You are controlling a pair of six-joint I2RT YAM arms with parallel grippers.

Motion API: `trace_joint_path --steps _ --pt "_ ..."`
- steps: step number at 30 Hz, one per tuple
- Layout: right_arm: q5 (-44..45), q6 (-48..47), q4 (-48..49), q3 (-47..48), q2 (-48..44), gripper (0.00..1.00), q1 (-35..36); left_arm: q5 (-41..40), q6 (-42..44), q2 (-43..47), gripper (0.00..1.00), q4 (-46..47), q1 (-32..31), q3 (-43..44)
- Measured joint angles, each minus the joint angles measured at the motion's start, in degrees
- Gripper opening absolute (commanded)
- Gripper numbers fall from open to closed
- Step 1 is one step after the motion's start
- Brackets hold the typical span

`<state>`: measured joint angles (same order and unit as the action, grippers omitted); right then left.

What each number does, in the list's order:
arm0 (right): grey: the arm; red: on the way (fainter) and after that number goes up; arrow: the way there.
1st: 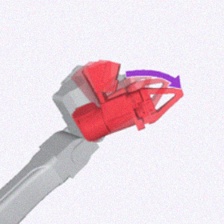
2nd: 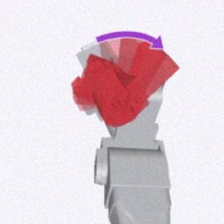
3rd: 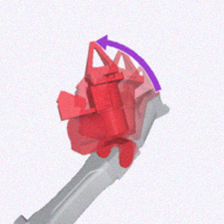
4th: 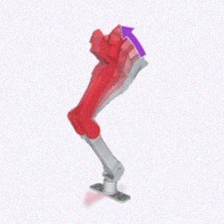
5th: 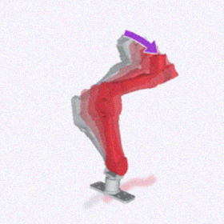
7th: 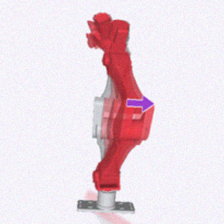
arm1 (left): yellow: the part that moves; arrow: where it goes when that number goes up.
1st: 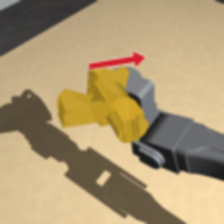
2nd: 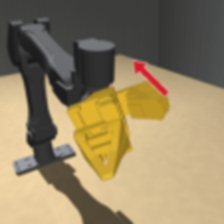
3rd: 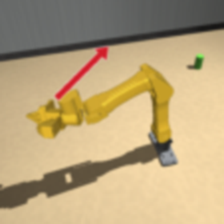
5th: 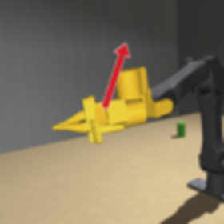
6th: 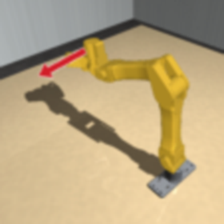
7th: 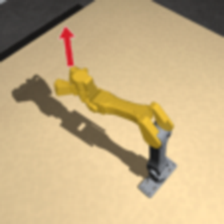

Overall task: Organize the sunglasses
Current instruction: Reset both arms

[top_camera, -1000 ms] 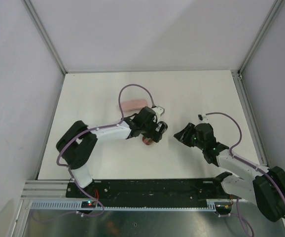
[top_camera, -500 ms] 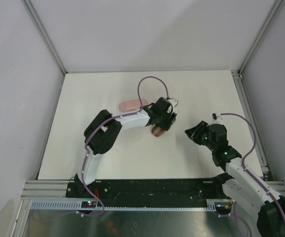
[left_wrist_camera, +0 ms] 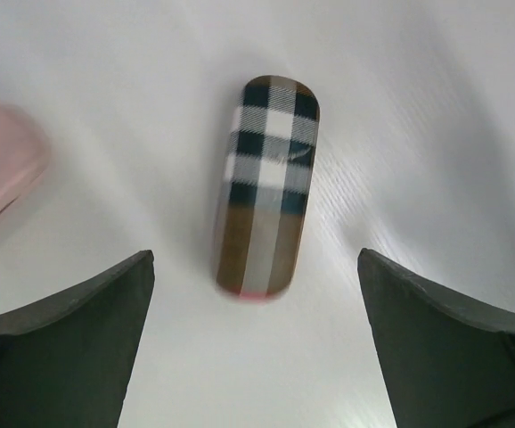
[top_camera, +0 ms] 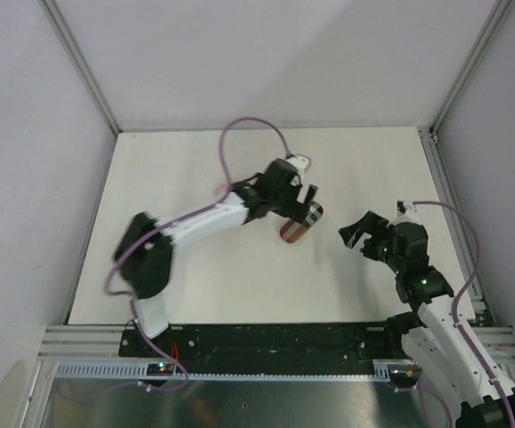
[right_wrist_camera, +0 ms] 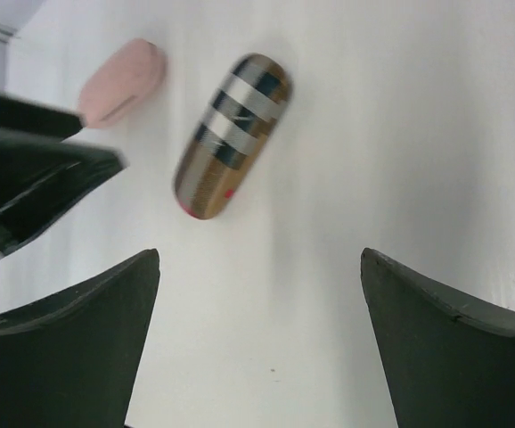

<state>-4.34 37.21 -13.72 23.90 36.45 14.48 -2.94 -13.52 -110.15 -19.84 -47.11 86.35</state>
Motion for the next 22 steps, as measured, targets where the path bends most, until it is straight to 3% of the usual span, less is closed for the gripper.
trace_joint_path --steps 7,10,17,22 --pt "-3.8 -5.7 -3.6 9.2 -6.7 0.99 0.0 -10.6 -5.5 40.3 1.0 1.6 1.0 -20.5" --pt "-4.2 -7.6 -5.7 11.8 -10.5 0.99 0.0 -13.9 -8.2 53.7 1.0 2.8 1.5 -29.1" --pt "-3.7 -10.4 -10.6 13.1 -17.8 0.99 0.0 -17.1 -13.1 74.7 1.0 0.2 1.6 -46.7" --pt "-3.6 -10.9 -14.0 13.1 -18.7 0.99 0.0 -16.9 -15.5 83.3 1.0 -1.0 1.6 -50.6"
